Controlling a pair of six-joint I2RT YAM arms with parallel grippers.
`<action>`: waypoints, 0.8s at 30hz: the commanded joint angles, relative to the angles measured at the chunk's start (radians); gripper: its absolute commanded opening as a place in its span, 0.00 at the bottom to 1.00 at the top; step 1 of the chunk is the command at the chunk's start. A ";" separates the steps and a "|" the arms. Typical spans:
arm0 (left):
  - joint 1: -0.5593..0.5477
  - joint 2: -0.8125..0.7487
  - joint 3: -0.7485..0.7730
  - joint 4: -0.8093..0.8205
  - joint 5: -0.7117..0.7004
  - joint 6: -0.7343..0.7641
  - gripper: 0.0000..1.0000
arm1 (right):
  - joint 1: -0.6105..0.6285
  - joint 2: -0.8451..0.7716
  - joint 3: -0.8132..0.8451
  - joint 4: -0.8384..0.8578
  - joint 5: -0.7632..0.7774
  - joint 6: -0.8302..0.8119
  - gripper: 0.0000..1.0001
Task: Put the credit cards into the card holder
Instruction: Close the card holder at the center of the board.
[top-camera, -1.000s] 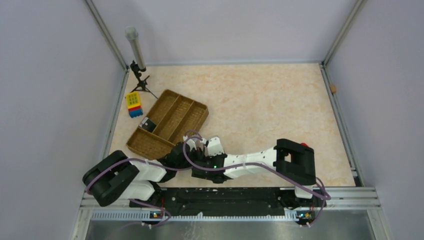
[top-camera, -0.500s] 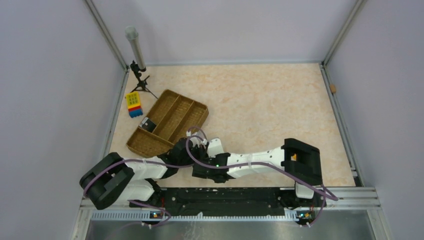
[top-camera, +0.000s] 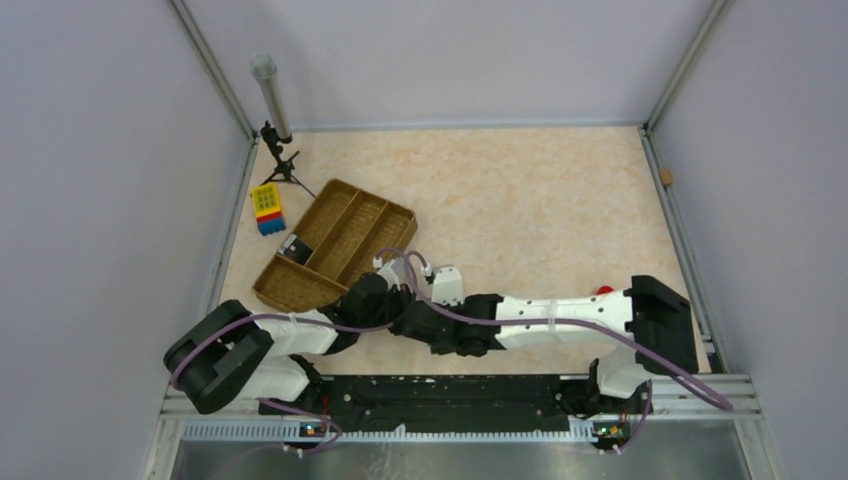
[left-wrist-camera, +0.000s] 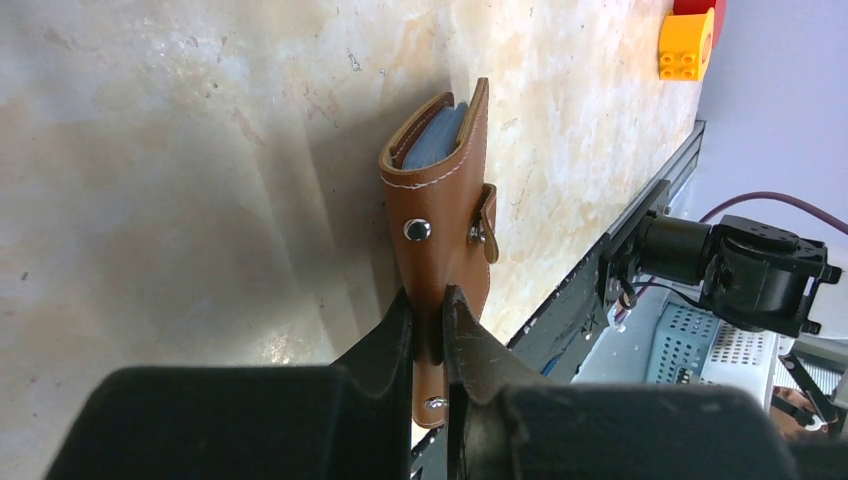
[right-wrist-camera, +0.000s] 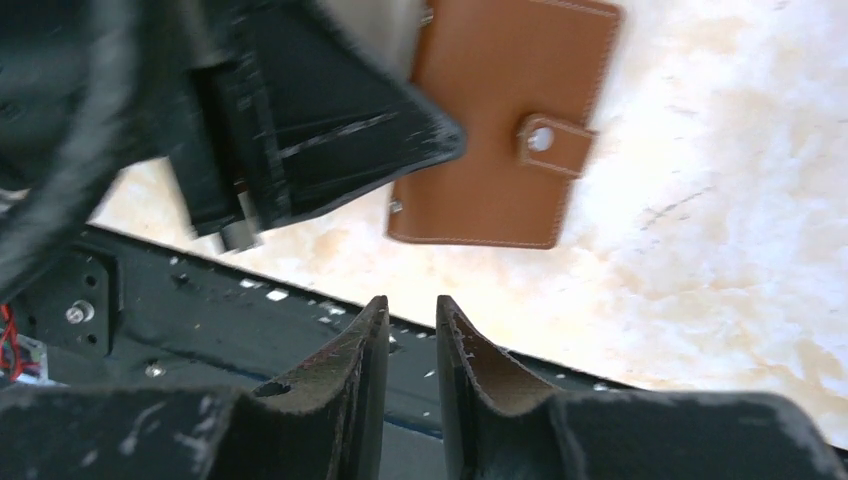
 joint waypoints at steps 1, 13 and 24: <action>0.007 0.033 0.005 -0.052 -0.086 0.070 0.00 | -0.100 -0.098 -0.077 0.026 -0.027 -0.031 0.23; 0.007 0.044 0.008 -0.054 -0.070 0.079 0.00 | -0.261 -0.136 -0.228 0.223 -0.129 -0.111 0.20; 0.007 0.050 0.011 -0.055 -0.060 0.084 0.00 | -0.296 -0.098 -0.260 0.313 -0.137 -0.126 0.19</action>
